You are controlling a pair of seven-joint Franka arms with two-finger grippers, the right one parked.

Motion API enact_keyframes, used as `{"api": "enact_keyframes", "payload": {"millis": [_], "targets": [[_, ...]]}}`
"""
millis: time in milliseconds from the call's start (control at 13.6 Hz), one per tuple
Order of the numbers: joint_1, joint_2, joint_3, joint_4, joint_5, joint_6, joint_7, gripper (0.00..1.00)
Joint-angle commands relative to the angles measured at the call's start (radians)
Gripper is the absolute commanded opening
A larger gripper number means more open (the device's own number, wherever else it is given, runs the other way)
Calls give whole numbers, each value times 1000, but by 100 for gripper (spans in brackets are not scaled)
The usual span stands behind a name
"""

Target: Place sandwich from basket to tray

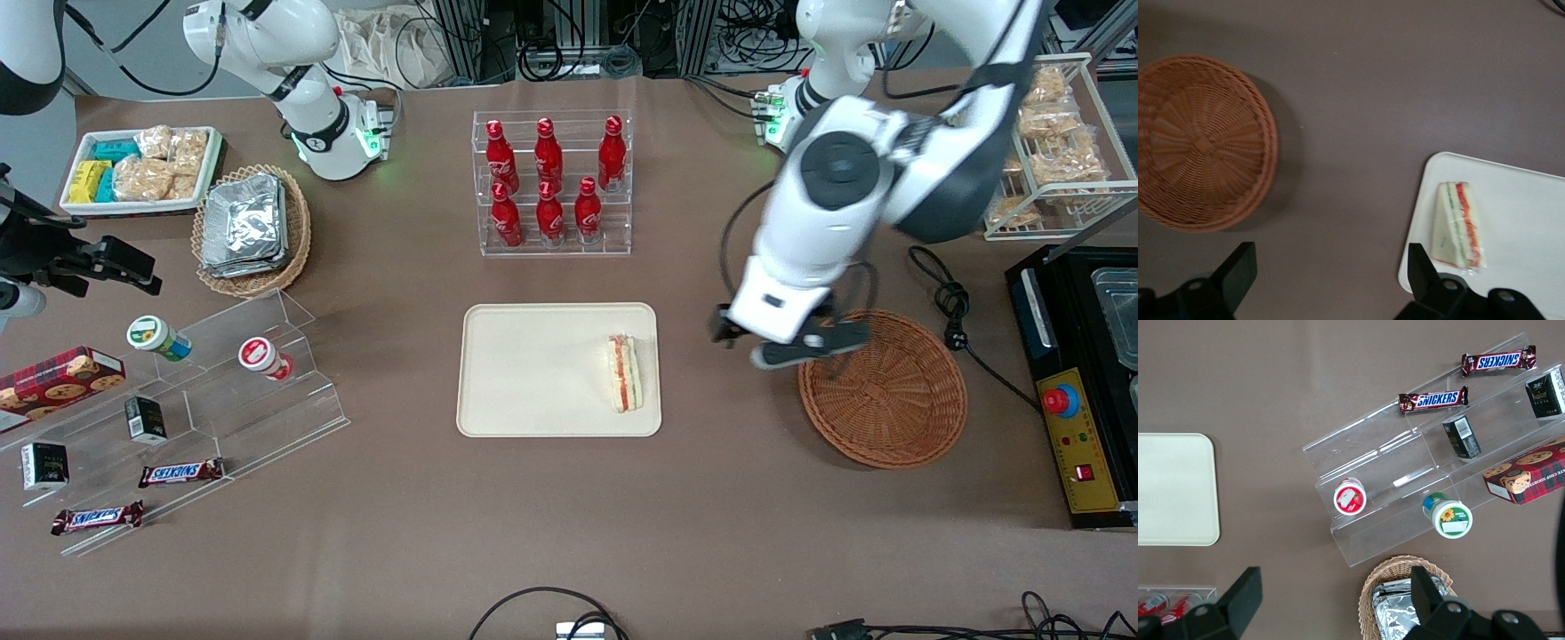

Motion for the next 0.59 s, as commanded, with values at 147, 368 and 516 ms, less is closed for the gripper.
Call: {"api": "enact_keyframes", "payload": {"millis": [147,368,516], "targets": [[-17,-128,227,-41,-160,-75,334,100],[-68,-233,401,-104,-189,-88,479,100],[-69,-282,443,-138,-191,-118,540,100]]}}
